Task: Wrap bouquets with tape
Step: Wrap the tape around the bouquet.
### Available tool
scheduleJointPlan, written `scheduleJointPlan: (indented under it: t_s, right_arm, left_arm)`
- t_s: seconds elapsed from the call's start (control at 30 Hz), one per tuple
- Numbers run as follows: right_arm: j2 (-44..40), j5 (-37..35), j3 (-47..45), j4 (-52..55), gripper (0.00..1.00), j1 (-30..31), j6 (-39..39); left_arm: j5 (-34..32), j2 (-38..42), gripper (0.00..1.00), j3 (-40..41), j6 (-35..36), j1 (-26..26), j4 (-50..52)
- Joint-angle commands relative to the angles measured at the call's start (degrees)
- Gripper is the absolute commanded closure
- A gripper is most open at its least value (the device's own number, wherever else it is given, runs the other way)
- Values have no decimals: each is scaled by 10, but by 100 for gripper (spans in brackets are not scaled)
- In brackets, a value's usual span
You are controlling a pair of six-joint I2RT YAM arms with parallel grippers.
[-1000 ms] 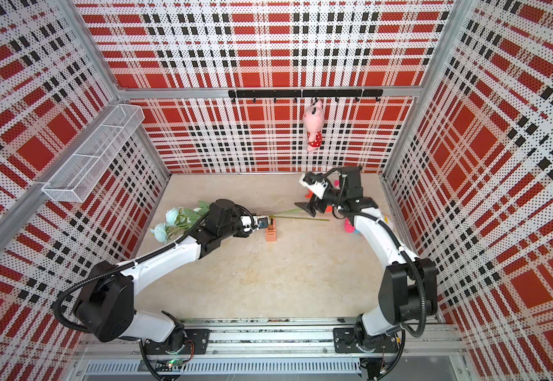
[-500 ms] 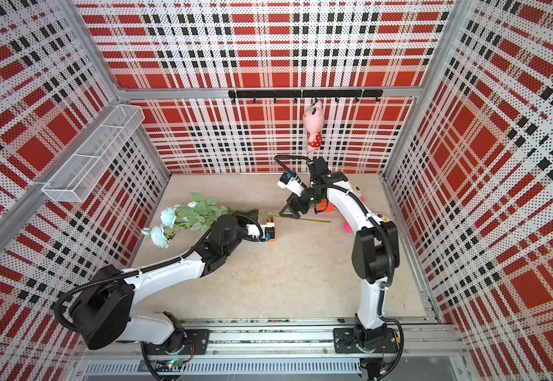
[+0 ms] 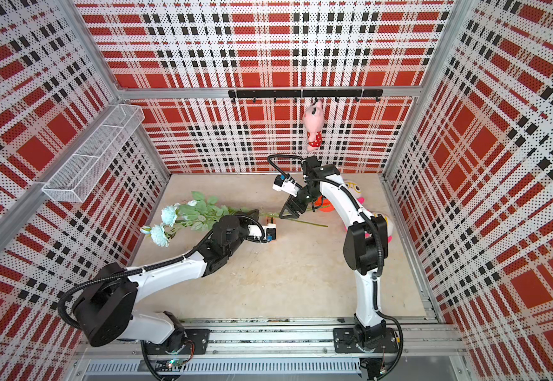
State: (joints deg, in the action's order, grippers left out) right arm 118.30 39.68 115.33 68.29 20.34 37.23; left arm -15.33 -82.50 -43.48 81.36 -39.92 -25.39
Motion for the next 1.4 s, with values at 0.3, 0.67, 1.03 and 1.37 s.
scheduleJointPlan:
  t_s: [0.3, 0.67, 1.03, 1.37]
  right_arm:
    - [-12, 1, 42, 31, 21, 7, 24]
    - [-12, -73, 13, -12, 27, 31, 29]
    - [-16, -125, -26, -117, 92, 32, 20]
    - [-90, -96, -165, -313, 100, 32, 48]
  left_arm:
    - [57, 8, 100, -12, -24, 17, -33]
    - [90, 8, 100, -25, -52, 36, -11]
    - [147, 32, 99, -31, -99, 51, -6]
    - [190, 87, 52, 29, -220, 81, -159]
